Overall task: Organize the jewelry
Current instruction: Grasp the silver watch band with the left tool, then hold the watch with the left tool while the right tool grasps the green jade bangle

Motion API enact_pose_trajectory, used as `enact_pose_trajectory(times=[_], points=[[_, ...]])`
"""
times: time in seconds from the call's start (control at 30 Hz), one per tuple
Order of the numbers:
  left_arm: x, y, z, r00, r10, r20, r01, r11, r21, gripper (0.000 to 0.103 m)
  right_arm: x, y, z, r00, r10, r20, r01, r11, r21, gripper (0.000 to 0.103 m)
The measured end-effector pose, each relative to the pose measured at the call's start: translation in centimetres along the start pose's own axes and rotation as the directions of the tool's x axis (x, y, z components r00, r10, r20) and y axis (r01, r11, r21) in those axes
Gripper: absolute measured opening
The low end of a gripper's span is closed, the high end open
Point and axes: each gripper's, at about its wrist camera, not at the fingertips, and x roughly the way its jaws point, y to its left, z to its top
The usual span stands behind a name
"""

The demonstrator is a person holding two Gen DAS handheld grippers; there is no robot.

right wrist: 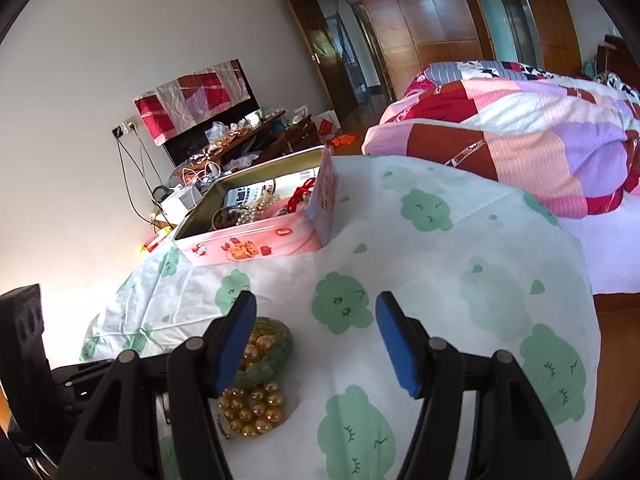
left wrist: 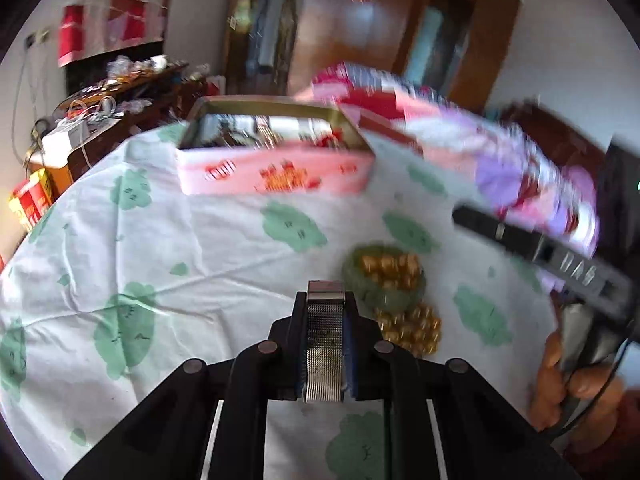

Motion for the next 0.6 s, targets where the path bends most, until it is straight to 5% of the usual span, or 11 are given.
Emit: enact_pose_trajectory(times=[0.13,0.33,0.6], points=[[-1.8,1.2,0.3,0.994,0.021,0.103,-0.012,0.997,-0.082,0.014,0.2,0.0,0.0,1.0,0.008,-0.017,-0.007,1.0,0.003,0.068],[-3.3,2.8,1.1,0.982,0.093,0.164,-0.071,0.988,-0.134,0.014,0.7,2.2,-0.3,0.995,0.066,-0.073,-0.072,0.993,-0.093,0.101],[-3.7,3.5,1.0,0.981,0.099,0.164,-0.077,0.988,-0.137,0.014,4.7,6.1,-1.5,0.968,0.019,-0.251,-0.083,0.965,-0.247,0.102]])
